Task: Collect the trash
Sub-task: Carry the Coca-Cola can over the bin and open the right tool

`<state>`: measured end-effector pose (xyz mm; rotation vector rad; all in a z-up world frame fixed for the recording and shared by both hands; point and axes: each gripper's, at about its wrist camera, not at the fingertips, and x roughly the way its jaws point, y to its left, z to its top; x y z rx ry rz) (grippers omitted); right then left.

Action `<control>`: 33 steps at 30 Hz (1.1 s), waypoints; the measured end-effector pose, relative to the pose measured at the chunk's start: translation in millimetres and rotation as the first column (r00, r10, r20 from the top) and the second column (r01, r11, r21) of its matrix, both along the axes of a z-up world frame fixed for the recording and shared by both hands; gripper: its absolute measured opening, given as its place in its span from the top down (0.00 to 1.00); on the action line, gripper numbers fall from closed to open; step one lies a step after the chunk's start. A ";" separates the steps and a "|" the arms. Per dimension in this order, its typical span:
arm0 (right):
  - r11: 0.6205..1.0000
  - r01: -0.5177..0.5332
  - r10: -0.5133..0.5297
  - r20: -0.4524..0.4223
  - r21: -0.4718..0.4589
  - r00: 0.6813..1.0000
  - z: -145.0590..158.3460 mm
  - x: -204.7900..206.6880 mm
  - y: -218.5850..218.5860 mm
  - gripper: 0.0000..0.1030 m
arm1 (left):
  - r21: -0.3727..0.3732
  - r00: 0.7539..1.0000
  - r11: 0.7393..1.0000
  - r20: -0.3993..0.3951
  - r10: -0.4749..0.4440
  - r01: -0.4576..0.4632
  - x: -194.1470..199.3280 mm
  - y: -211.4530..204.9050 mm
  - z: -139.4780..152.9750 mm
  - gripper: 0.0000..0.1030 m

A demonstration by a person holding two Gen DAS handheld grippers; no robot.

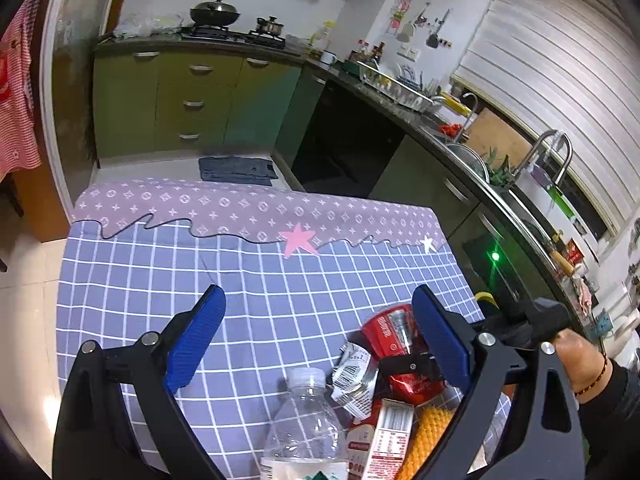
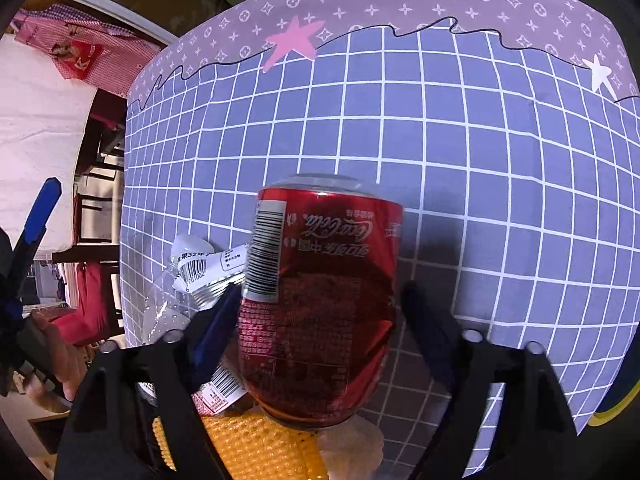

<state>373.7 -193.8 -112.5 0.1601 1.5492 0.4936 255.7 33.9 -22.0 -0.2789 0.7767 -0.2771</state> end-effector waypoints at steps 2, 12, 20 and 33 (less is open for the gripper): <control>1.000 0.002 -0.002 0.017 -0.009 1.000 1.9 -3.4 -1.4 0.33 | -0.003 1.000 1.000 -0.003 0.006 -0.006 0.0 2.1 -0.6 0.13; 0.998 0.050 -0.053 0.104 0.034 0.993 34.7 -8.1 -44.0 0.34 | -0.001 1.000 1.000 -0.009 0.004 -0.004 1.5 2.4 -2.5 0.13; 0.962 0.268 -0.272 0.195 0.046 0.942 75.8 -18.2 -175.3 0.34 | 0.017 1.000 1.000 -0.027 -0.009 0.009 4.0 -4.3 -8.1 0.13; 0.766 0.611 -0.591 0.153 -0.201 0.792 -21.5 -32.1 -384.2 0.33 | 0.044 0.997 0.998 -0.052 -0.049 0.052 4.9 -19.1 -14.4 0.13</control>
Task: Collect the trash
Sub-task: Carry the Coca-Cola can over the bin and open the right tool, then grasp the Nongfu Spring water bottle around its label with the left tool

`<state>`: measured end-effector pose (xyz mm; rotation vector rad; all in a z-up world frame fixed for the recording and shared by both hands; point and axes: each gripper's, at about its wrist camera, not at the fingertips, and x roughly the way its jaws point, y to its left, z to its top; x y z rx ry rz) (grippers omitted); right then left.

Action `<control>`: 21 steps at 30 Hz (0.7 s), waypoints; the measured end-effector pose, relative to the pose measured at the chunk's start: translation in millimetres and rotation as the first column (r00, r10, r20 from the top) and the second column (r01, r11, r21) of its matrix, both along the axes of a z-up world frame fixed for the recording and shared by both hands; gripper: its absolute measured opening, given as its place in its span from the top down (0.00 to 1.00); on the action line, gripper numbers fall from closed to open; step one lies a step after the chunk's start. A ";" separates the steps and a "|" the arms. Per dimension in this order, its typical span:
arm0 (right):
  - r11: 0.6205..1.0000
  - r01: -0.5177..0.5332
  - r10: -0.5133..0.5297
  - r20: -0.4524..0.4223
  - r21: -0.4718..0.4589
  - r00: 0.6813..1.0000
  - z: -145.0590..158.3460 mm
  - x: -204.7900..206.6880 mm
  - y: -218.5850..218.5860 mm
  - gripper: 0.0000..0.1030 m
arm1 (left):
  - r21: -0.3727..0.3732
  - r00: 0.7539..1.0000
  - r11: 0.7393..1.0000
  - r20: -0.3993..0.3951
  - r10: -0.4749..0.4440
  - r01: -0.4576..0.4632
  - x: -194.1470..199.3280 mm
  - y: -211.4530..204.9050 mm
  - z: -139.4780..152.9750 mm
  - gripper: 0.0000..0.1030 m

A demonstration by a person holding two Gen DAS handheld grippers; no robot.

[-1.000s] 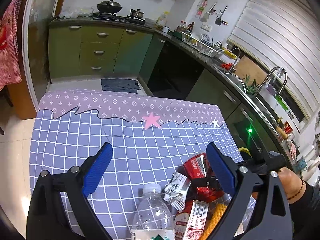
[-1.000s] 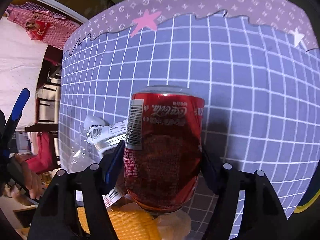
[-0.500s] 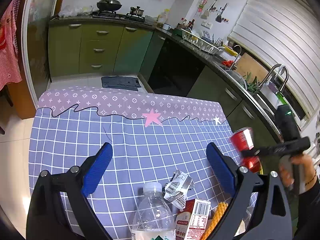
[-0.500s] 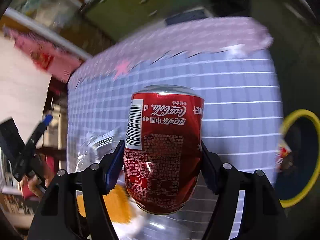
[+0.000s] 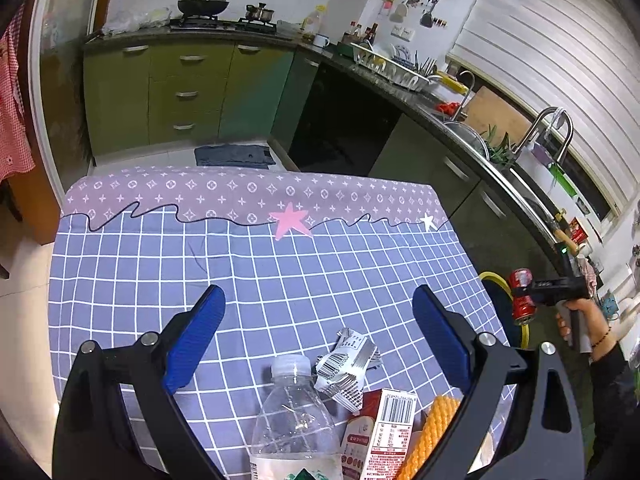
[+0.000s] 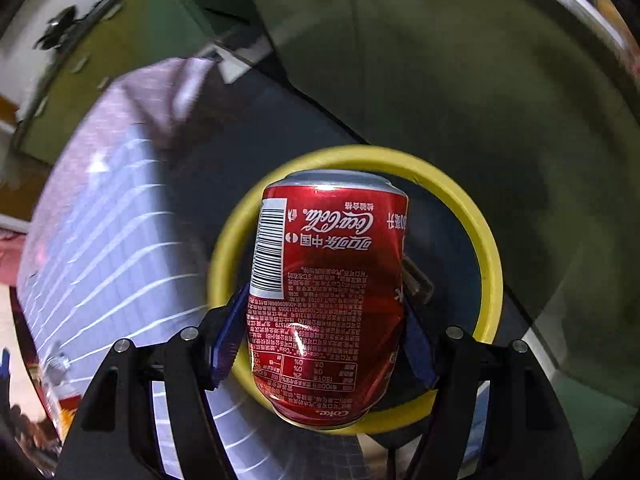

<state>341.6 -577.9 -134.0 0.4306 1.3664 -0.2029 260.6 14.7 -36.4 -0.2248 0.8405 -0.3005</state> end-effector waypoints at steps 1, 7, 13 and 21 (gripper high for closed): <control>1.000 0.005 -0.005 -0.013 -0.004 1.000 -9.3 -1.3 -2.8 0.33 | 0.004 1.000 1.000 -0.005 0.000 0.000 0.8 -0.3 -0.9 0.13; 0.999 0.031 -0.032 -0.047 -0.025 0.998 -37.0 5.3 -19.3 0.24 | 0.035 1.000 0.999 -0.029 -0.009 0.010 3.5 -6.6 -5.7 0.12; 0.999 -0.012 0.011 -0.021 -0.053 1.000 -17.8 -4.2 -9.1 0.24 | 0.077 0.996 0.997 -0.085 -0.010 0.017 4.9 -14.0 -15.8 0.12; 0.998 -0.064 0.064 0.011 -0.008 0.998 -5.2 -23.4 3.3 0.24 | 0.140 0.948 0.986 -0.313 -0.048 0.096 -8.1 -5.5 -38.3 0.12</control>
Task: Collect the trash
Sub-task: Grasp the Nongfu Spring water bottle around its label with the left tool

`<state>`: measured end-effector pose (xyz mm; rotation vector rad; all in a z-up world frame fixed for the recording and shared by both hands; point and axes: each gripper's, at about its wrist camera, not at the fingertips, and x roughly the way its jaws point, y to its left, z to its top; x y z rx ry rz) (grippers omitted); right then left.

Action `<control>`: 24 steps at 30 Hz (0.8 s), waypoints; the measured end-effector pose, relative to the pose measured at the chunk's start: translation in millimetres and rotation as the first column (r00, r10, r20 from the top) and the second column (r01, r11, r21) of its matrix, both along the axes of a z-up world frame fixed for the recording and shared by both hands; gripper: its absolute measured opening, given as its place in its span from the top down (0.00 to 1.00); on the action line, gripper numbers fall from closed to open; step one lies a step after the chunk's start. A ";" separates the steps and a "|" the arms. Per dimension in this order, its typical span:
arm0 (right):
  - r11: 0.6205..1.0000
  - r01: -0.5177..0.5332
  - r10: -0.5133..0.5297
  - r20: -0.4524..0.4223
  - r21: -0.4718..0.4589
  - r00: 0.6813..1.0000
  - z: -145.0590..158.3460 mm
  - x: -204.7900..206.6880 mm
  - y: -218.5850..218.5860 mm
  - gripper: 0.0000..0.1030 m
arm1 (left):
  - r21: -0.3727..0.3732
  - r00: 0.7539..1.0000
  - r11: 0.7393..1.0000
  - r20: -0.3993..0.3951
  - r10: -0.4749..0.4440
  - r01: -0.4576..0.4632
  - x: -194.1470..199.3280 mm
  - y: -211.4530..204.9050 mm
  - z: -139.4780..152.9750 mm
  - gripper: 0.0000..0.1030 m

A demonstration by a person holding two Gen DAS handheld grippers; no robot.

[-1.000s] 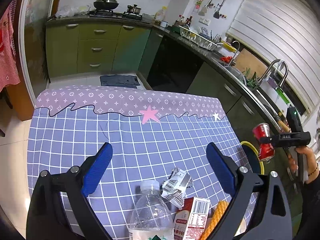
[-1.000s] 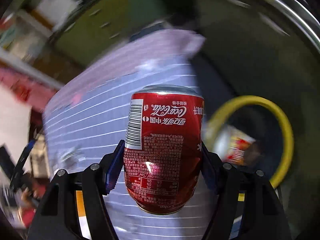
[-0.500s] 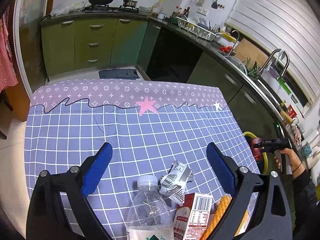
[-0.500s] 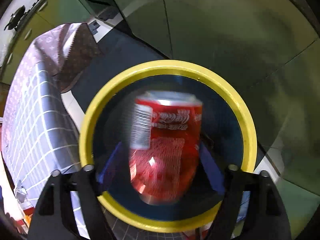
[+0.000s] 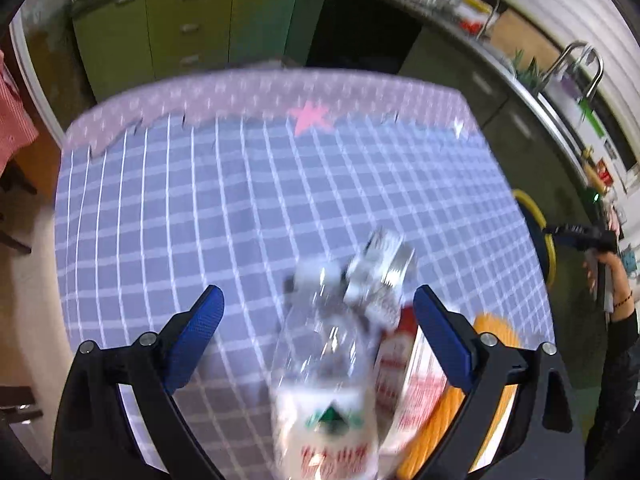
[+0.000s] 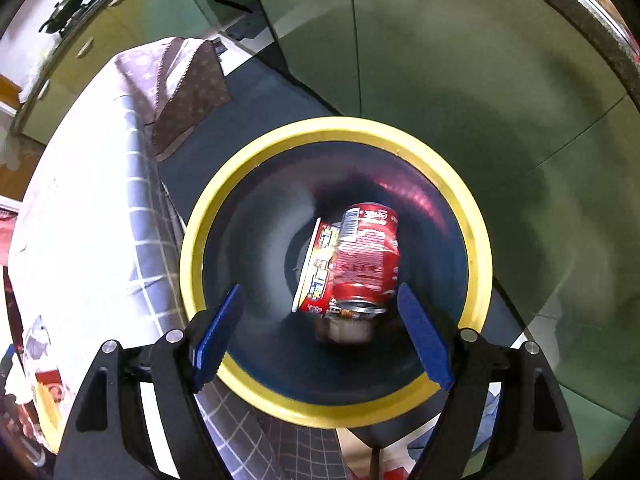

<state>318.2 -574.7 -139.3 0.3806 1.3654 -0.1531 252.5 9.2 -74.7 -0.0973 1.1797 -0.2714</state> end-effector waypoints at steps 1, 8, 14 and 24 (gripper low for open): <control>1.000 -0.006 0.006 0.004 0.007 1.000 3.5 -7.0 -3.3 0.24 | 0.011 0.999 1.000 -0.037 -0.009 0.009 -3.2 1.7 -2.2 0.12; 0.999 -0.035 0.035 0.012 0.040 0.999 4.4 -16.8 5.2 0.24 | 0.005 0.971 0.998 -0.231 -0.060 0.063 -14.2 -4.6 -20.2 0.13; 0.995 -0.071 0.070 0.016 0.070 0.997 -0.5 -18.8 18.7 0.23 | 0.021 0.953 0.997 -0.298 -0.063 0.072 -19.0 -9.3 -30.8 0.19; 0.988 -0.126 0.125 0.013 0.086 0.992 -4.9 -24.4 36.2 0.23 | 0.001 0.932 0.998 -0.359 -0.051 0.055 -12.3 2.5 -38.8 0.30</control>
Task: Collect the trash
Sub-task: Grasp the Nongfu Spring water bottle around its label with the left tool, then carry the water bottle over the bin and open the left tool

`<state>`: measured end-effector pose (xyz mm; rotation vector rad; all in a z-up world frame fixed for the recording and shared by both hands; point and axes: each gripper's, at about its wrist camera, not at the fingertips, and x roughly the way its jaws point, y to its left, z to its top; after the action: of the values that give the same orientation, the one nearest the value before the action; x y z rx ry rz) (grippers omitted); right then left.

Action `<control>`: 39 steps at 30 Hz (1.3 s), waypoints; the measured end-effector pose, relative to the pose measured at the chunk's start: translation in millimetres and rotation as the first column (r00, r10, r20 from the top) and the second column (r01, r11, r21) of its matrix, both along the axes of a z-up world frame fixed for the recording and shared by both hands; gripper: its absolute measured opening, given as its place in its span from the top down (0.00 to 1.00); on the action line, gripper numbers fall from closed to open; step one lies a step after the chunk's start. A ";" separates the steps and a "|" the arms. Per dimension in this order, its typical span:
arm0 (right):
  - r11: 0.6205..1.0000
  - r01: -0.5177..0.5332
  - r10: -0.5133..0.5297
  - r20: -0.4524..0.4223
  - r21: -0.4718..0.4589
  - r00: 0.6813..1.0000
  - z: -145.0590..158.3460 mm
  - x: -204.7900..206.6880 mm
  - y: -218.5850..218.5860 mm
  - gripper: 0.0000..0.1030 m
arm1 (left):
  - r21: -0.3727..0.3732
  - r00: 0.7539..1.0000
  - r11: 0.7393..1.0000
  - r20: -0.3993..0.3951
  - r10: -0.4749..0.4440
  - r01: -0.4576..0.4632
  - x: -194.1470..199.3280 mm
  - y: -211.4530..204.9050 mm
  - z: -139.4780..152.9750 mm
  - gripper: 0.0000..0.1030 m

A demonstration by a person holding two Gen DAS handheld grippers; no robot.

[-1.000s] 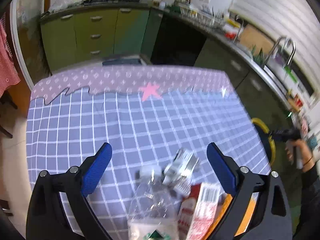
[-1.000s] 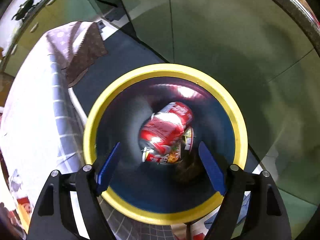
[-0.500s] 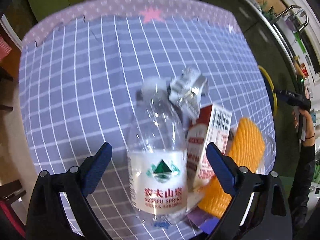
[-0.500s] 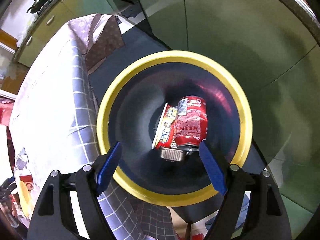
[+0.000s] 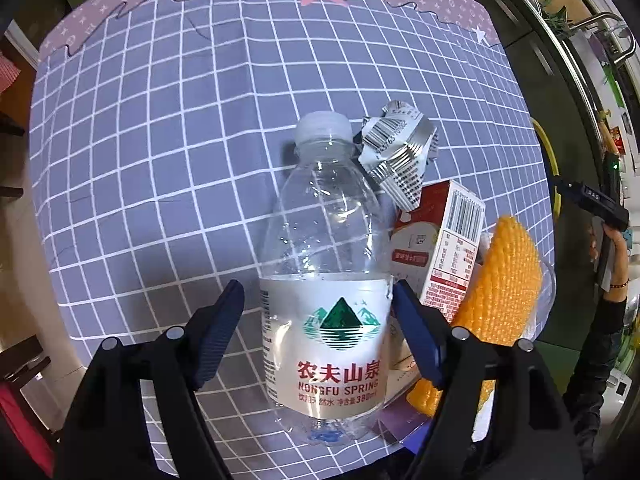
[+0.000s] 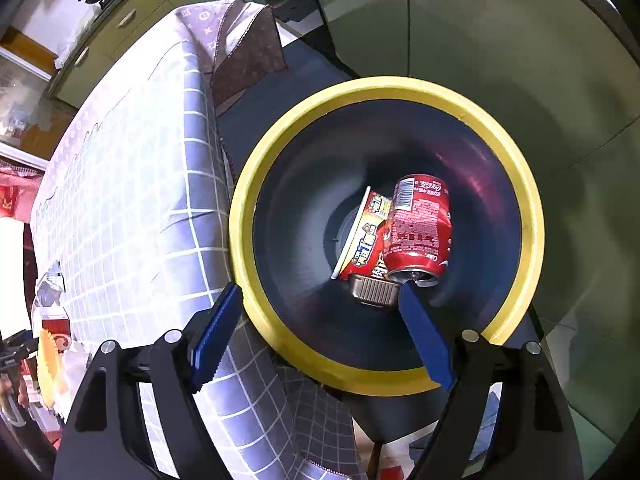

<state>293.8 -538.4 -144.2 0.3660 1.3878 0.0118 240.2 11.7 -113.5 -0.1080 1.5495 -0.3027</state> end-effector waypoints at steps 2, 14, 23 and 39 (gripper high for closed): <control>1.000 0.000 0.000 -0.001 -0.001 1.000 -0.9 0.3 0.4 0.23 | 0.008 1.000 1.000 -0.008 -0.012 0.012 0.1 -2.4 -2.5 0.30; 1.000 -0.019 0.019 0.002 0.005 1.000 -1.5 -6.5 4.7 0.23 | 0.063 0.998 0.996 -0.014 -0.058 0.059 1.3 -23.5 -12.2 0.39; 0.999 -0.039 0.039 0.005 0.010 0.999 -0.4 -10.0 10.4 0.23 | 0.073 0.998 0.996 0.031 -0.047 0.044 -0.4 -13.2 4.3 0.40; 0.998 -0.061 0.060 0.051 0.028 0.997 18.2 -16.9 17.5 0.23 | 0.081 0.989 0.995 0.128 -0.076 0.066 -20.2 -4.3 59.7 0.40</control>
<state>276.9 -521.0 -125.9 0.3460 1.3498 0.0905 220.0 7.4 -53.9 0.0266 1.4342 -0.3007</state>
